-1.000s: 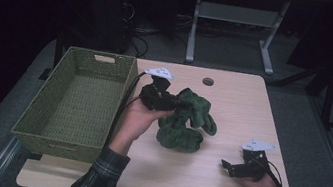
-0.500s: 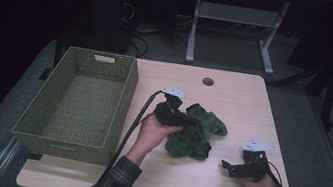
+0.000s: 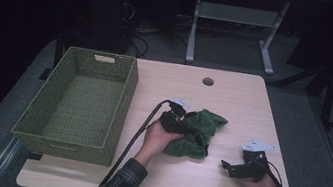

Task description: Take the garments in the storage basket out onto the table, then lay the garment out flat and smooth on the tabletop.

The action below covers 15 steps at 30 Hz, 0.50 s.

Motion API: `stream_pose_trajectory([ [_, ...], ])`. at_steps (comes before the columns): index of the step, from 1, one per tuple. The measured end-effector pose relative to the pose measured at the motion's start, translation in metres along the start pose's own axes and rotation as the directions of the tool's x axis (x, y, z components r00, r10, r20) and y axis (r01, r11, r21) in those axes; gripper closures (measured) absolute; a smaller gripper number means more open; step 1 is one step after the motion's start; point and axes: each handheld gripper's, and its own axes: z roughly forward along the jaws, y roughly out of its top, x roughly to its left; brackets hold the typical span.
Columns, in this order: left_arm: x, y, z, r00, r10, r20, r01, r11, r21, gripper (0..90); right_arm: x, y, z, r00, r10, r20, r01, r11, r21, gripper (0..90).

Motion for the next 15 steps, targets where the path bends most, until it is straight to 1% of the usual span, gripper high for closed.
stream_pose_trajectory([
  [2, 0.002, -0.004, 0.004, 1.0000, 0.001, -0.007, -0.001, 0.9999, 0.014, 81.6, 0.000, 0.000, 0.000, 1.0000, 0.003, -0.001, -0.003, 1.0000, -0.001, 2.0],
  [4, 0.001, -0.005, 0.004, 1.0000, 0.004, -0.002, -0.004, 0.9999, 0.012, 76.9, 0.000, 0.000, 0.000, 1.0000, 0.001, 0.000, -0.001, 1.0000, 0.000, 2.0],
  [8, -0.006, -0.001, -0.005, 0.9998, 0.018, -0.001, -0.018, 0.9998, -0.001, 60.0, 0.000, 0.000, 0.000, 1.0000, -0.005, -0.001, 0.005, 1.0000, -0.002, 1.9],
  [9, -0.009, 0.001, -0.010, 0.9996, 0.029, -0.007, -0.029, 0.9996, -0.001, 56.7, 0.000, 0.000, 0.000, 1.0000, -0.004, -0.001, 0.004, 1.0000, -0.002, 1.9],
  [10, -0.011, 0.002, -0.013, 0.9995, 0.030, -0.008, -0.030, 0.9995, -0.007, 54.2, 0.000, 0.000, 0.000, 1.0000, -0.004, 0.000, 0.004, 1.0000, -0.002, 1.9],
  [12, -0.017, 0.003, -0.022, 0.9987, 0.049, -0.014, -0.050, 0.9987, -0.011, 53.1, 0.000, 0.000, 0.000, 1.0000, -0.004, 0.000, 0.004, 1.0000, -0.002, 1.9],
  [15, -0.024, 0.002, -0.034, 0.9981, 0.059, -0.015, -0.059, 0.9981, -0.017, 53.2, 0.001, 0.000, 0.000, 1.0000, 0.002, 0.004, -0.002, 1.0000, 0.000, 2.0],
])
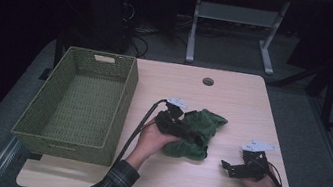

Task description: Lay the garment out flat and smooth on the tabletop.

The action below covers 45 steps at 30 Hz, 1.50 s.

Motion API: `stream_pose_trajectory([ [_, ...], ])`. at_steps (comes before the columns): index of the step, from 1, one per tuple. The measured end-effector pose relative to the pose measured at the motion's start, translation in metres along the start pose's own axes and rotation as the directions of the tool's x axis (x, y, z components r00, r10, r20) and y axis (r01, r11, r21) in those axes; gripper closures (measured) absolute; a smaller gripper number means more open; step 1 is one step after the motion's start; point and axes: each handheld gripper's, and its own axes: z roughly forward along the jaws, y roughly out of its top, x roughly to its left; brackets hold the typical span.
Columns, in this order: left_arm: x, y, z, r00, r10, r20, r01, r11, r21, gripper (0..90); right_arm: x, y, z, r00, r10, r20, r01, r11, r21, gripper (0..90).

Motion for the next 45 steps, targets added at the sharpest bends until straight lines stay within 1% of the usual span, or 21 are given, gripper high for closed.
stream_pose_trajectory([
  [2, -0.003, -0.002, -0.006, 1.0000, 0.001, 0.000, -0.001, 1.0000, -0.004, 53.7, 0.002, 0.001, -0.001, 0.9999, 0.007, 0.007, -0.007, 0.9999, 0.007, 5.7],
  [4, -0.007, -0.004, -0.011, 1.0000, 0.007, 0.007, -0.007, 1.0000, 0.000, 54.7, 0.006, 0.002, -0.005, 0.9996, -0.027, 0.011, 0.027, 0.9996, 0.002, 12.7],
  [6, -0.011, -0.007, -0.016, 0.9997, 0.020, 0.015, -0.020, 0.9998, -0.004, 55.5, 0.010, 0.004, -0.008, 0.9991, -0.042, 0.007, 0.042, 0.9988, -0.026, 16.0],
  [10, -0.020, -0.016, -0.022, 0.9982, 0.049, 0.036, -0.049, 0.9988, -0.001, 56.7, 0.018, 0.006, -0.009, 0.9966, -0.030, -0.076, 0.027, 0.9985, -0.049, 24.8],
  [12, -0.023, -0.018, -0.023, 0.9977, 0.055, 0.039, -0.055, 0.9985, 0.000, 57.8, 0.020, 0.007, -0.008, 0.9954, -0.035, -0.089, 0.031, 0.9982, -0.051, 27.0],
  [13, -0.028, -0.023, -0.024, 0.9969, 0.062, 0.048, -0.062, 0.9981, 0.003, 58.6, 0.027, 0.009, -0.008, 0.9918, -0.051, -0.118, 0.045, 0.9975, -0.054, 32.3],
  [14, -0.029, -0.025, -0.023, 0.9966, 0.066, 0.050, -0.066, 0.9978, 0.005, 59.0, 0.028, 0.010, -0.008, 0.9908, -0.059, -0.122, 0.053, 0.9971, -0.055, 33.7],
  [19, -0.034, -0.034, -0.014, 0.9956, 0.088, 0.033, -0.089, 0.9949, 0.046, 59.3, 0.037, 0.014, -0.007, 0.9800, -0.057, -0.191, 0.043, 0.9960, -0.079, 40.5],
  [22, -0.033, -0.040, -0.005, 0.9957, 0.092, 0.010, -0.092, 0.9927, 0.079, 58.8, 0.043, 0.017, -0.003, 0.9749, -0.053, -0.216, 0.038, 0.9965, -0.074, 41.2],
  [28, -0.027, -0.048, 0.007, 0.9934, 0.110, -0.033, -0.106, 0.9877, 0.115, 58.1, 0.052, 0.023, 0.006, 0.9705, -0.087, -0.225, 0.070, 0.9943, -0.080, 45.6],
  [30, -0.025, -0.050, 0.009, 0.9930, 0.109, -0.045, -0.104, 0.9882, 0.113, 58.3, 0.054, 0.024, 0.008, 0.9702, -0.085, -0.227, 0.068, 0.9944, -0.080, 49.4],
  [31, -0.023, -0.051, 0.010, 0.9919, 0.118, -0.047, -0.112, 0.9863, 0.121, 59.4, 0.055, 0.025, 0.010, 0.9699, -0.086, -0.228, 0.068, 0.9941, -0.085, 52.4],
  [32, -0.023, -0.052, 0.011, 0.9924, 0.111, -0.052, -0.105, 0.9878, 0.115, 60.8, 0.055, 0.025, 0.011, 0.9707, -0.087, -0.224, 0.070, 0.9940, -0.084, 54.8],
  [33, -0.021, -0.053, 0.012, 0.9907, 0.121, -0.063, -0.113, 0.9866, 0.117, 63.8, 0.056, 0.026, 0.012, 0.9702, -0.079, -0.229, 0.062, 0.9950, -0.078, 57.5],
  [35, -0.019, -0.054, 0.013, 0.9892, 0.126, -0.075, -0.117, 0.9866, 0.114, 75.2, 0.056, 0.026, 0.014, 0.9724, -0.089, -0.216, 0.075, 0.9945, -0.074, 65.6],
  [36, -0.017, -0.054, 0.014, 0.9901, 0.122, -0.071, -0.113, 0.9866, 0.118, 83.3, 0.056, 0.026, 0.014, 0.9738, -0.088, -0.209, 0.075, 0.9947, -0.070, 71.2],
  [37, -0.016, -0.054, 0.014, 0.9920, 0.111, -0.062, -0.103, 0.9877, 0.118, 86.9, 0.055, 0.027, 0.013, 0.9746, -0.084, -0.208, 0.071, 0.9950, -0.071, 75.1],
  [39, -0.017, -0.053, 0.014, 0.9922, 0.109, -0.060, -0.102, 0.9886, 0.110, 88.2, 0.054, 0.026, 0.011, 0.9753, -0.075, -0.208, 0.061, 0.9954, -0.075, 79.8],
  [41, -0.020, -0.051, 0.010, 0.9899, 0.130, -0.057, -0.123, 0.9860, 0.113, 88.3, 0.052, 0.026, 0.009, 0.9746, -0.089, -0.206, 0.074, 0.9942, -0.078, 82.0],
  [42, -0.022, -0.050, 0.009, 0.9913, 0.120, -0.054, -0.114, 0.9882, 0.102, 88.2, 0.051, 0.026, 0.007, 0.9748, -0.083, -0.207, 0.067, 0.9943, -0.084, 82.7],
  [45, -0.027, -0.050, -0.001, 0.9914, 0.124, -0.043, -0.120, 0.9900, 0.074, 88.2, 0.050, 0.027, 0.000, 0.9764, -0.075, -0.202, 0.055, 0.9933, -0.101, 83.0],
])
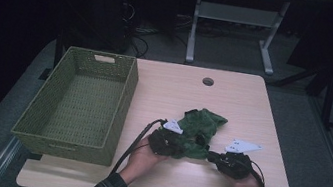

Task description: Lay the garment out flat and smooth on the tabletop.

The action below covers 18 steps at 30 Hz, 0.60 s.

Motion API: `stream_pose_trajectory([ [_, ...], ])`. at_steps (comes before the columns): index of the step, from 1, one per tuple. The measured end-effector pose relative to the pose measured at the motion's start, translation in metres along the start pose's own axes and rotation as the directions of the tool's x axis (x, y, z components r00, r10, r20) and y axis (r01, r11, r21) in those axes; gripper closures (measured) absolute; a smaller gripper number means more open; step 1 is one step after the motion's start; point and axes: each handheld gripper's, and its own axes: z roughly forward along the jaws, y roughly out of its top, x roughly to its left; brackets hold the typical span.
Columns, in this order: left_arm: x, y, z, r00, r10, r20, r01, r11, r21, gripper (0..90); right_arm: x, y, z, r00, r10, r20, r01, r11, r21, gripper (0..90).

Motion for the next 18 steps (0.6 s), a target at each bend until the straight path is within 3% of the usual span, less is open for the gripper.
stream_pose_trajectory([
  [5, 0.002, 0.003, -0.019, 1.0000, -0.003, 0.009, 0.003, 0.9993, -0.037, 88.2, -0.005, 0.000, -0.010, 0.9995, -0.007, 0.031, 0.007, 0.9999, -0.013, 83.1],
  [12, 0.012, -0.005, -0.041, 0.9989, -0.046, -0.005, 0.045, 0.9968, -0.066, 88.3, -0.021, -0.009, -0.031, 0.9952, 0.017, 0.096, -0.016, 0.9997, -0.019, 83.5],
  [18, 0.018, -0.020, -0.046, 0.9965, -0.079, -0.026, 0.078, 0.9964, -0.032, 88.3, -0.032, -0.021, -0.052, 0.9882, 0.048, 0.145, -0.046, 0.9987, -0.020, 83.9],
])
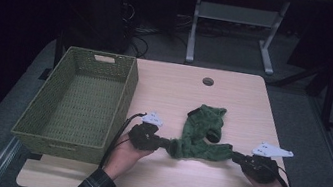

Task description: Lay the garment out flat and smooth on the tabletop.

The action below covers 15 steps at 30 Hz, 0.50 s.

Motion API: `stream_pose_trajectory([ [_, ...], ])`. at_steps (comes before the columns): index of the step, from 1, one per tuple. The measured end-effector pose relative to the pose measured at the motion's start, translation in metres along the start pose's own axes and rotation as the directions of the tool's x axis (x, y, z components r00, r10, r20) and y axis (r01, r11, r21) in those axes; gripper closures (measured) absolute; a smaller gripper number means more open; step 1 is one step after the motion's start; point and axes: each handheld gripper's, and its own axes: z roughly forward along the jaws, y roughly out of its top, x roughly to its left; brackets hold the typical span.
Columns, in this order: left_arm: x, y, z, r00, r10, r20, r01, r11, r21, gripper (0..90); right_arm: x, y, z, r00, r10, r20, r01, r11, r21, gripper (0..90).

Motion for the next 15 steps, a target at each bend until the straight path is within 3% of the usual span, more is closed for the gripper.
stream_pose_trajectory([
  [5, 0.006, -0.007, 0.006, 0.9992, -0.024, -0.032, 0.026, 0.9982, 0.055, 84.4, -0.007, -0.008, -0.009, 0.9995, 0.029, 0.016, -0.029, 0.9995, 0.013, 83.7],
  [8, 0.005, -0.004, 0.001, 0.9988, -0.028, -0.041, 0.029, 0.9993, 0.026, 75.4, -0.009, -0.011, -0.011, 0.9994, 0.020, 0.028, -0.020, 0.9997, 0.011, 75.8],
  [11, 0.001, 0.002, -0.007, 0.9991, -0.025, -0.033, 0.025, 0.9996, -0.011, 75.4, -0.010, -0.010, -0.014, 0.9991, 0.015, 0.040, -0.014, 0.9998, -0.010, 68.4],
  [13, -0.004, 0.006, -0.011, 0.9996, -0.026, -0.007, 0.026, 0.9990, -0.036, 79.8, -0.010, -0.007, -0.017, 0.9991, 0.013, 0.041, -0.012, 0.9995, -0.031, 69.0],
  [15, -0.011, 0.009, -0.010, 0.9995, -0.015, 0.027, 0.016, 0.9988, -0.046, 84.9, -0.009, -0.004, -0.018, 0.9996, 0.006, 0.027, -0.004, 0.9988, -0.049, 75.1],
])
